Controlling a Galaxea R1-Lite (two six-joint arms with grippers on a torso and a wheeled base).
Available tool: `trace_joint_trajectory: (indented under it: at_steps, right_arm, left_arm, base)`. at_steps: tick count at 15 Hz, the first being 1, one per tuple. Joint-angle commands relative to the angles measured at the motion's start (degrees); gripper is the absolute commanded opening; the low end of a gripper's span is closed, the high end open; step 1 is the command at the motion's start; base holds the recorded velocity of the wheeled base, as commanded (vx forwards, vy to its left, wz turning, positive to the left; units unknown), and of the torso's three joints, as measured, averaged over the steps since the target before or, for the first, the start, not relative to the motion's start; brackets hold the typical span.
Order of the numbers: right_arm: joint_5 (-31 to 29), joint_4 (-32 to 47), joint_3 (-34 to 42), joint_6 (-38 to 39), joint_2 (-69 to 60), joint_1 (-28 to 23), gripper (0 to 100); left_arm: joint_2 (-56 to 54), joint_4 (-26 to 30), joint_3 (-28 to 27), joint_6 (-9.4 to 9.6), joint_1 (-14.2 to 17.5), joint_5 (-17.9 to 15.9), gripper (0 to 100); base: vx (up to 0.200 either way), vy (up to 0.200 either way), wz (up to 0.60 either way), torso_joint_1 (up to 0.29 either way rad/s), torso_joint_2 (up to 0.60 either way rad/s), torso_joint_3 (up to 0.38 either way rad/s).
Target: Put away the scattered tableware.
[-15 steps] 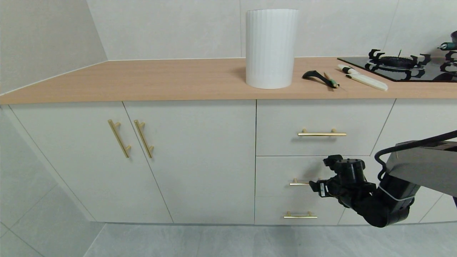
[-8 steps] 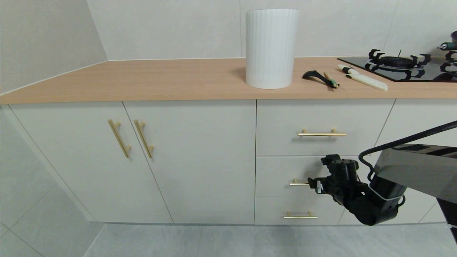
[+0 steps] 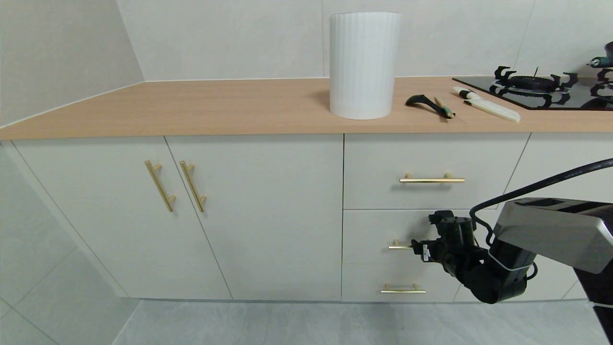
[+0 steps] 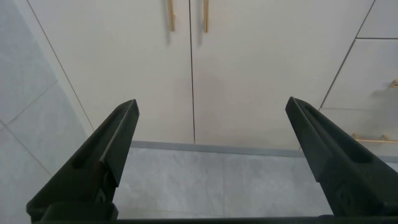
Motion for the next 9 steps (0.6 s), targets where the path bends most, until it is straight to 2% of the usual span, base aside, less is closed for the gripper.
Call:
trace_joint_trajectory:
  at_steps: [1,9]
  right_arm:
    - [0.10,0.25,0.39,-0.08,0.05,0.04,100]
    - [0.19,0.77,1.88,-0.16,-0.39,0.04,100]
  left_arm:
    - [0.07,0.05,0.01,-0.02,0.00,-0.01,100]
    - [0.07,-0.04,0.01,-0.02,0.00,-0.01,100]
  base:
    - [0.000,0.000,0.00,0.000,0.00,0.000]
    - [0.000,0.000,0.00,0.000,0.00,0.000]
